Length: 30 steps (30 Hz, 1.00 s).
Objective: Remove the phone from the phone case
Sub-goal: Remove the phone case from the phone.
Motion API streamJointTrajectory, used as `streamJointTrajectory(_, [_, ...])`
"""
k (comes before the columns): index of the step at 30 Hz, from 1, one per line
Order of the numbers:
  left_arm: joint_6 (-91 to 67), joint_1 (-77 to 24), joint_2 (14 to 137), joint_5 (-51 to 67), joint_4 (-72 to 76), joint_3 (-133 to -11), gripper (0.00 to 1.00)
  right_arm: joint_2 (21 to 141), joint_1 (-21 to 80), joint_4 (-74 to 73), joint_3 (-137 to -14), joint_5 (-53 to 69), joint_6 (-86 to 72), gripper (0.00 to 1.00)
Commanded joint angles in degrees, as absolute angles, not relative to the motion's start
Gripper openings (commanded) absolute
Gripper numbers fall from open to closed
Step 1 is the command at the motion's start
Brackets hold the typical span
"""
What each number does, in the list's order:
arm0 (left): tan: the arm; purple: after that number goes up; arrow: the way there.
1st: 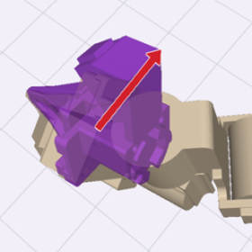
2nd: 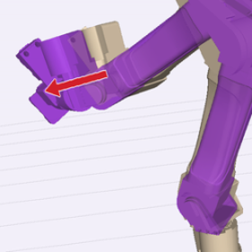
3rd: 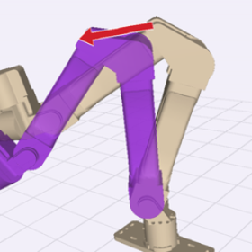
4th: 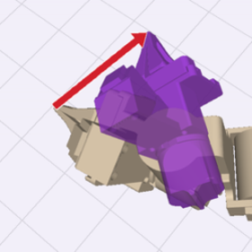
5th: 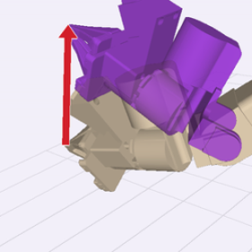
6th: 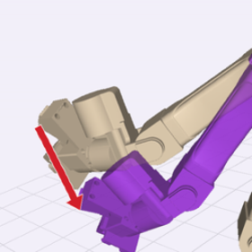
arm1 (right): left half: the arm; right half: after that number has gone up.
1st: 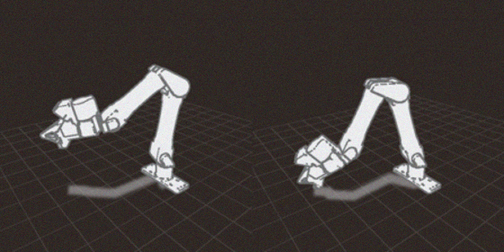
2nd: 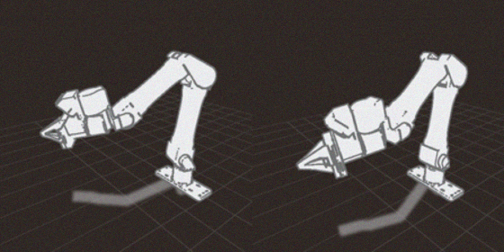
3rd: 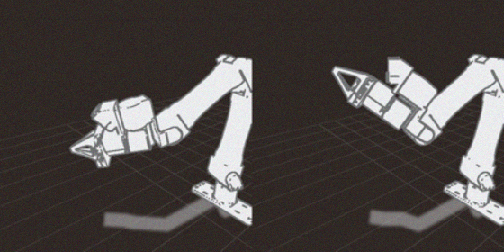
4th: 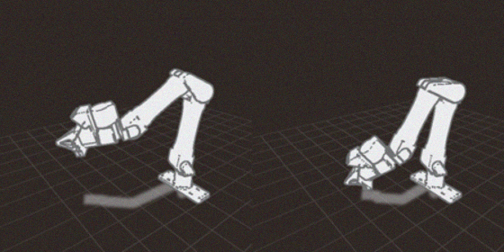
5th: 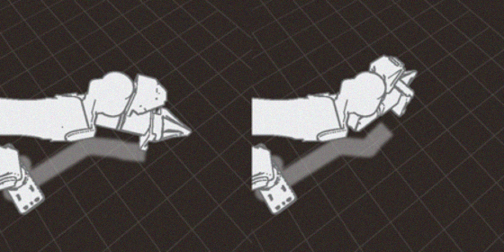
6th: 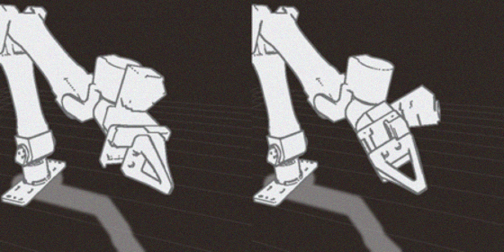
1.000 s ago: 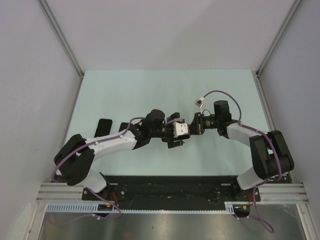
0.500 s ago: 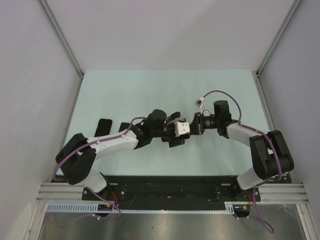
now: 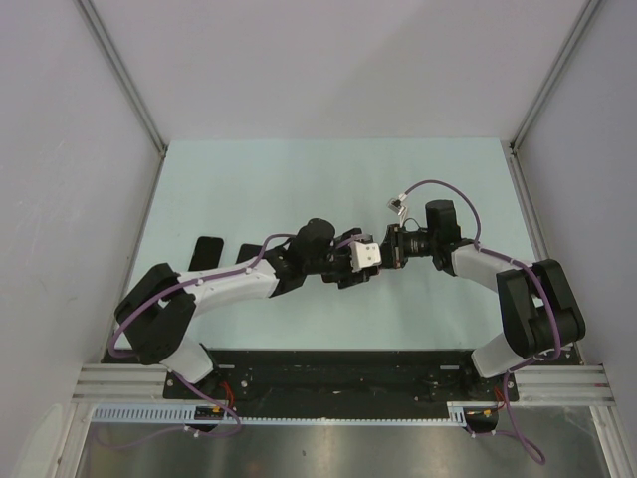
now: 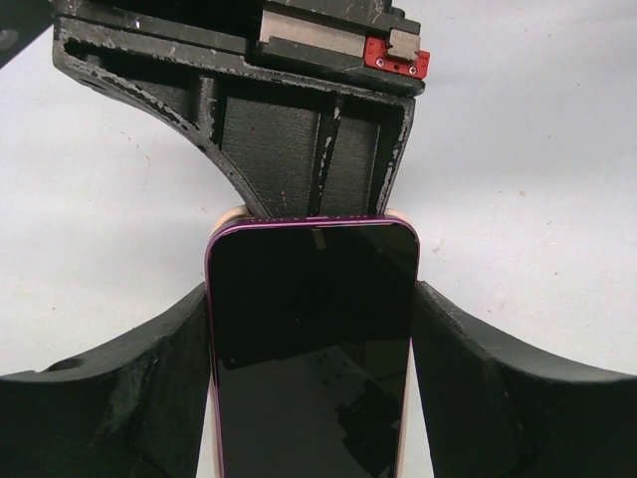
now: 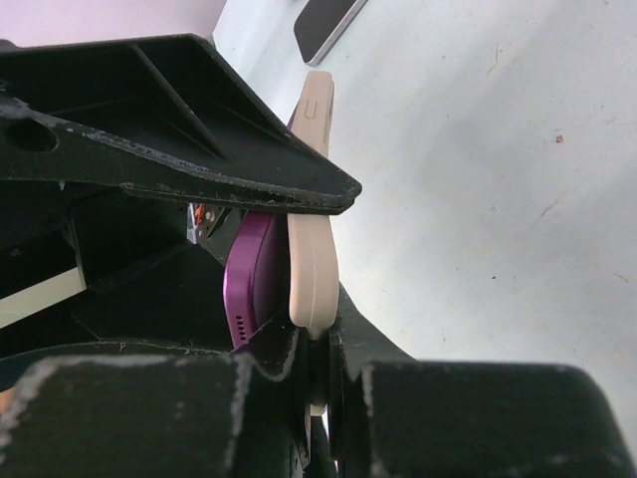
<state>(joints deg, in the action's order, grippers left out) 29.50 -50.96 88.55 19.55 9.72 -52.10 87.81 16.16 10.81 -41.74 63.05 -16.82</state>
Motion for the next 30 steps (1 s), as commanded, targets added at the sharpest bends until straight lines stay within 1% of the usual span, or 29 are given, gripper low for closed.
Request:
streamJointTrajectory(1, [29.4, -51.5, 89.0, 19.7, 10.7, -54.1, 0.55, 86.0, 16.5, 12.4, -44.5, 65.5, -16.3, 0.0])
streamJointTrajectory(2, [29.4, -51.5, 88.9, 19.7, 10.7, -54.1, 0.53, 86.0, 16.4, 12.3, -44.5, 65.2, -15.9, 0.0])
streamJointTrajectory(13, [26.7, -51.4, 87.5, 17.7, 11.0, -54.5, 0.49, 85.1, 13.4, 12.7, -44.5, 62.6, -15.6, 0.0])
streamJointTrajectory(18, [25.1, -51.2, 86.7, 17.4, 12.0, -54.4, 0.46, 85.5, 12.9, 12.6, -44.5, 58.8, -15.0, 0.0])
streamJointTrajectory(24, [22.5, -49.4, 84.7, 20.0, 13.0, -54.0, 0.44, 86.2, 12.0, 12.7, -44.5, 56.3, -14.9, 0.0])
streamJointTrajectory(30, [19.8, -46.7, 81.8, 25.8, 15.1, -52.4, 0.43, 87.0, 10.7, 13.5, -44.5, 55.2, -16.4, 0.0])
